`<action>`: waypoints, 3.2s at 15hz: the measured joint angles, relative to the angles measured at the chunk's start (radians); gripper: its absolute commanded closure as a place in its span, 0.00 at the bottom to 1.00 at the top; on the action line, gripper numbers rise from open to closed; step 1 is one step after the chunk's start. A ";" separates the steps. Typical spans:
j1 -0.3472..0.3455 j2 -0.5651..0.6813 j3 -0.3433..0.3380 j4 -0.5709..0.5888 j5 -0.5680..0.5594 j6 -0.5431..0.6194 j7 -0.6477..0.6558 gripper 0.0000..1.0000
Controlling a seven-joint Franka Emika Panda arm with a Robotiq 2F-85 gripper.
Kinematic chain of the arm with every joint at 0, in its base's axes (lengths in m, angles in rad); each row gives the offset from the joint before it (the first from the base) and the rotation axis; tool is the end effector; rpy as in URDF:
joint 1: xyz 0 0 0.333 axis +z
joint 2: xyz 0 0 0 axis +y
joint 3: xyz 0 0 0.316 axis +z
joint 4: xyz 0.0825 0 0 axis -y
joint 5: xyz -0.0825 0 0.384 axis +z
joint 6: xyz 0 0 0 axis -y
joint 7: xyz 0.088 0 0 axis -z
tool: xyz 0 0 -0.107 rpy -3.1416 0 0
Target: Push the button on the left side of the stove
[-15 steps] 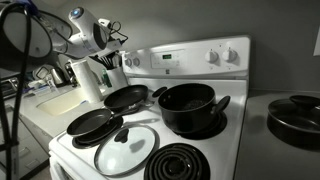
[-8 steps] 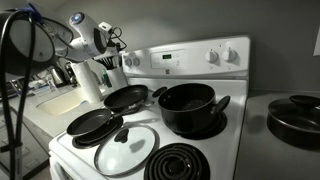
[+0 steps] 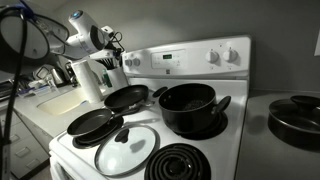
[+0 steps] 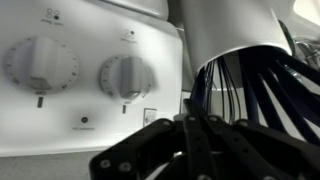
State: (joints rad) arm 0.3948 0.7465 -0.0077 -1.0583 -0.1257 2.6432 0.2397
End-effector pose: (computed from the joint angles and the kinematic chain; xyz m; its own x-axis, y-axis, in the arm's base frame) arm 0.7443 0.3097 0.4938 0.6532 0.1331 0.7454 0.2553 -0.9655 -0.0513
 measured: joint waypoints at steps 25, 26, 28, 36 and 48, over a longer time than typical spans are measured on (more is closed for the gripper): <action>-0.228 -0.138 0.224 -0.137 0.241 -0.247 -0.521 1.00; -0.228 -0.122 0.228 -0.115 0.240 -0.247 -0.543 1.00; -0.228 -0.087 0.234 -0.067 0.240 -0.247 -0.588 1.00; -0.216 0.105 0.250 0.184 0.237 -0.247 -0.758 1.00; -0.147 0.235 0.207 0.405 0.156 -0.193 -0.772 1.00</action>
State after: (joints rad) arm 0.2482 0.9819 0.1993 -0.6535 0.0307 2.4501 -0.5321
